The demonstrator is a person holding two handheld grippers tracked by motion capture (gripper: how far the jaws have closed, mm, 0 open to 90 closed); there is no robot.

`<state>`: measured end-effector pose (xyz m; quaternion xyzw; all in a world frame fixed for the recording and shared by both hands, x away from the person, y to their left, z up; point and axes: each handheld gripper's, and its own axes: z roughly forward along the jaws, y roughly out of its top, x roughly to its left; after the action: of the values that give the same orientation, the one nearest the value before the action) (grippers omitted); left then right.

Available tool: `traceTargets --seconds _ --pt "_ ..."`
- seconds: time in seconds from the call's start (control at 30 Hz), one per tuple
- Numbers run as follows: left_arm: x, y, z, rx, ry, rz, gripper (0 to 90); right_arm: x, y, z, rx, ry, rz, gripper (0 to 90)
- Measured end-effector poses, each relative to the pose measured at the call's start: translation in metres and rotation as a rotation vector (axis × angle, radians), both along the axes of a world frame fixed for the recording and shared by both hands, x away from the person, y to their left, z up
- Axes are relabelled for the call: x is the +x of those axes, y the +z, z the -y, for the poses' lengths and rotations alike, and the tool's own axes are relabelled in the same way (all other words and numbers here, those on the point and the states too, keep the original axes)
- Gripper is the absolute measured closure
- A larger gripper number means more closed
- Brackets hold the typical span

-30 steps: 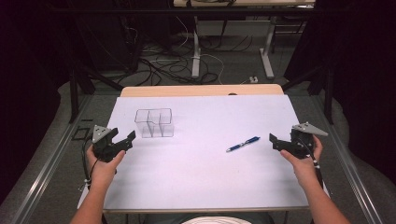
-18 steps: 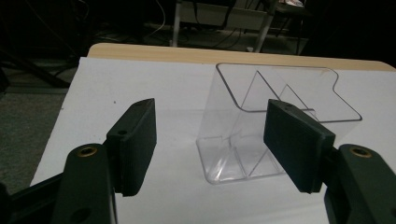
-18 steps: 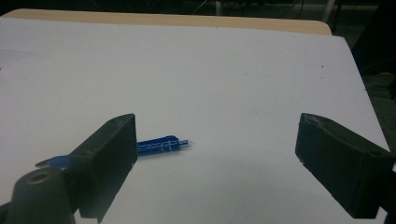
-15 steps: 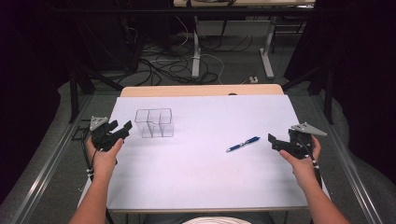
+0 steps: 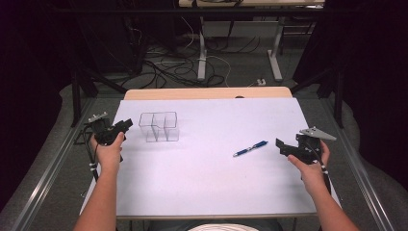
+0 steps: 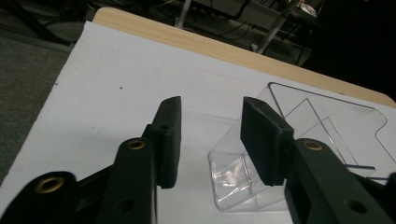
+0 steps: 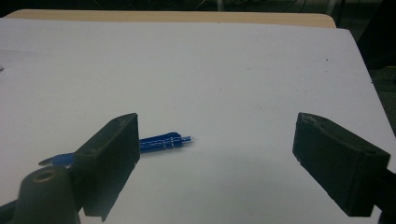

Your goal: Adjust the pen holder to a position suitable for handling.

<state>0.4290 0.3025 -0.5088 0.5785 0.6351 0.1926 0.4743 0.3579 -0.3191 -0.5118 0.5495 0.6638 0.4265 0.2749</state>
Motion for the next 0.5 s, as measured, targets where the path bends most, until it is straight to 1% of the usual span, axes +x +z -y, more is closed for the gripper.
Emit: traceTargets --seconds 0.03,0.07,0.1,0.13,0.2,0.23,0.27,0.3,0.33,0.37,0.4,0.43,0.47,0.5 --pt "0.002 -0.001 0.0 -0.014 0.006 -0.001 62.0 0.0 0.0 0.0 0.004 0.0 -0.001 14.5" --pt "0.002 -0.001 -0.001 -0.018 -0.002 -0.015 63.9 0.0 -0.001 -0.001 0.004 0.001 -0.001 14.6" --pt "0.004 -0.002 0.0 -0.02 0.008 -0.013 65.8 0.0 -0.001 -0.001 0.003 0.002 -0.002 14.6" --pt "0.005 -0.003 0.0 -0.015 0.007 -0.021 68.3 0.0 -0.001 -0.001 0.004 0.002 -0.004 14.6" --pt "0.008 -0.005 0.001 -0.028 0.002 -0.024 72.5 0.001 -0.002 0.0 0.0 0.005 -0.005 14.6" --pt "0.009 -0.006 0.002 -0.026 -0.004 -0.027 73.9 0.001 -0.002 -0.001 0.004 -0.002 -0.01 14.6" --pt "0.01 -0.007 0.003 -0.031 -0.014 -0.036 76.2 0.0 -0.002 0.0 0.003 -0.006 -0.013 14.7" --pt "0.012 -0.009 0.004 -0.033 -0.016 -0.036 78.4 0.001 -0.003 -0.001 0.009 -0.009 -0.004 14.9" --pt "0.012 -0.01 0.005 -0.04 -0.025 -0.043 78.4 0.001 -0.003 -0.001 0.009 -0.009 -0.004 14.9" --pt "0.014 -0.011 0.007 -0.039 -0.024 -0.039 79.7 0.002 -0.004 -0.002 0.012 -0.017 0.014 15.0" --pt "0.014 -0.012 0.007 -0.033 -0.03 -0.05 81.0 0.001 -0.002 -0.001 0.007 -0.007 -0.004 14.9" --pt "0.015 -0.013 0.008 -0.031 -0.034 -0.053 83.4 0.001 -0.003 -0.001 0.004 -0.007 0.001 14.9" --pt "0.016 -0.013 0.009 -0.025 -0.04 -0.059 83.4 0.001 -0.003 -0.001 0.004 -0.007 0.001 14.9" --pt "0.016 -0.014 0.01 -0.032 -0.047 -0.062 85.2 0.001 -0.003 -0.001 0.004 -0.011 0.005 14.9"
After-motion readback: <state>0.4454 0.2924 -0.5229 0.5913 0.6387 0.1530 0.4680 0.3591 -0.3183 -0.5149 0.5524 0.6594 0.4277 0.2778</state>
